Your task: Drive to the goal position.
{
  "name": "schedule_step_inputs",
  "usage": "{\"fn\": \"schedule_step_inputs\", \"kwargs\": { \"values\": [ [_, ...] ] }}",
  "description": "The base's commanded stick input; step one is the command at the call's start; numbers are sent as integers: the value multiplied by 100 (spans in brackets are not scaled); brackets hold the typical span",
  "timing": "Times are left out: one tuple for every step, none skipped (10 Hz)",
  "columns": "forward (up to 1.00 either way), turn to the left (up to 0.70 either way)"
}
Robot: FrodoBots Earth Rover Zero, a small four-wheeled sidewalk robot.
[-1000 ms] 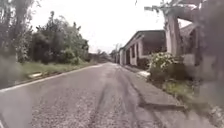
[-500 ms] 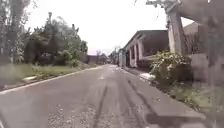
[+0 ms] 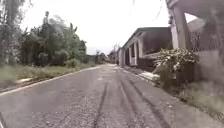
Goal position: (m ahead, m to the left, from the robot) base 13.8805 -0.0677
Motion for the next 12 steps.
{"fn": "schedule_step_inputs", "kwargs": {
  "values": [
    [70,0],
    [70,0],
    [70,0],
    [70,0],
    [70,0],
    [70,0],
    [70,0],
    [70,0],
    [70,0],
    [70,0],
    [70,0],
    [70,0]
  ]
}}
